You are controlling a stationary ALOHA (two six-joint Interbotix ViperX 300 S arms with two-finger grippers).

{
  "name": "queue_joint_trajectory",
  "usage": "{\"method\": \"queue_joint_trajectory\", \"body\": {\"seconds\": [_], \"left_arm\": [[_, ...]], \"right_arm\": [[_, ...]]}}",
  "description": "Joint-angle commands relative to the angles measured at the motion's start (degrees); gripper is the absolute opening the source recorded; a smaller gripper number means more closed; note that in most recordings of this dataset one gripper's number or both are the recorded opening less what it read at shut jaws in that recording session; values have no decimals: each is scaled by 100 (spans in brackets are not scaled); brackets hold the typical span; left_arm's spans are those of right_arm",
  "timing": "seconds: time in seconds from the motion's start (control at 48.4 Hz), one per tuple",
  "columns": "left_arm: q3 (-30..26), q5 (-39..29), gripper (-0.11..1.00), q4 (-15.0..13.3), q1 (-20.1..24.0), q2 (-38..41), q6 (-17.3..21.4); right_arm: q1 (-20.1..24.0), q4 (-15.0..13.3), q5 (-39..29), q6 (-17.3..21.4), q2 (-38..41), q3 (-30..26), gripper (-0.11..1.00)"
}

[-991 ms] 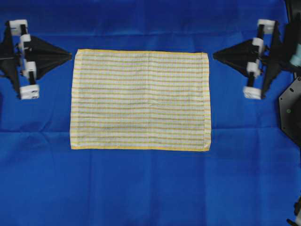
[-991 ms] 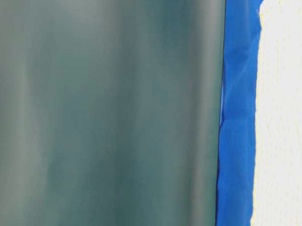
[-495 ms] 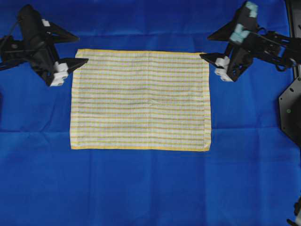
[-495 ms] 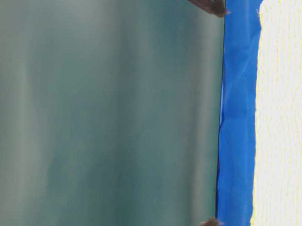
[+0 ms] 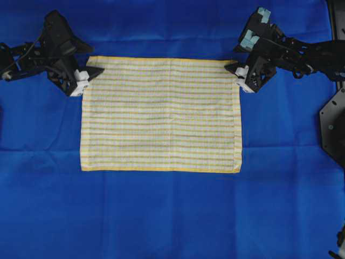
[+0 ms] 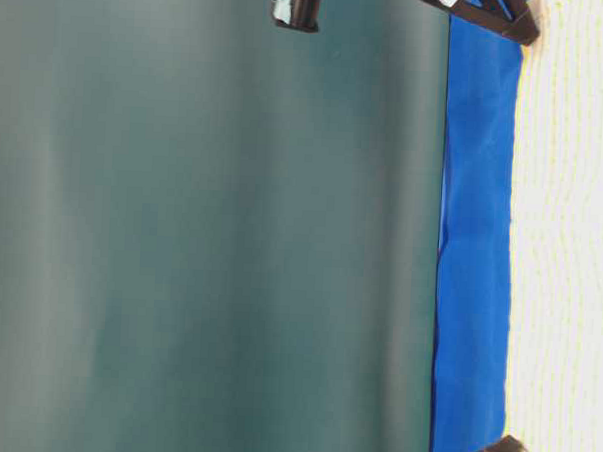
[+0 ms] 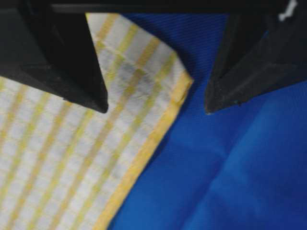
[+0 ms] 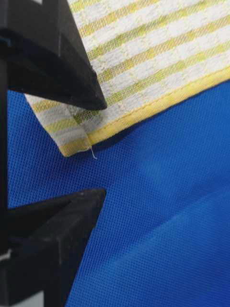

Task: Fold the yellow towel.
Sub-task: 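Close both grippers on the towel's top corners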

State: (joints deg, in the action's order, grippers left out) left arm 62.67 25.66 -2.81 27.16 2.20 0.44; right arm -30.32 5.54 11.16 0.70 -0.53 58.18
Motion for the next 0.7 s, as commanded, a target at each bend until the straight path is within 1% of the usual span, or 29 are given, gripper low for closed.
{"method": "queue_joint_trajectory", "body": {"seconds": [0.0,0.062,0.083,0.227,0.268,0.289,0.516,0.681], "left_arm": [[-105,62,65,-9,62,53,0],[-123,62,54,-9,62,141,0],[-132,62,47,-9,53,167,0],[-132,53,15,-9,62,404,0],[-132,53,8,-9,62,448,-9],[-132,53,6,-9,62,457,-9],[-70,9,6,-9,62,387,-53],[-88,-255,6,-9,62,105,-18]], "right_arm": [[-26,9,105,0,0,-88,61],[-26,0,97,-35,35,-88,53],[-26,-9,97,-44,44,-79,48],[-26,-18,88,-70,35,-53,14],[-18,-26,88,-79,35,-53,5],[-18,-18,88,-88,35,-62,3],[-18,-88,114,-88,-9,-105,3],[-26,-88,88,-88,-185,-141,3]]}}
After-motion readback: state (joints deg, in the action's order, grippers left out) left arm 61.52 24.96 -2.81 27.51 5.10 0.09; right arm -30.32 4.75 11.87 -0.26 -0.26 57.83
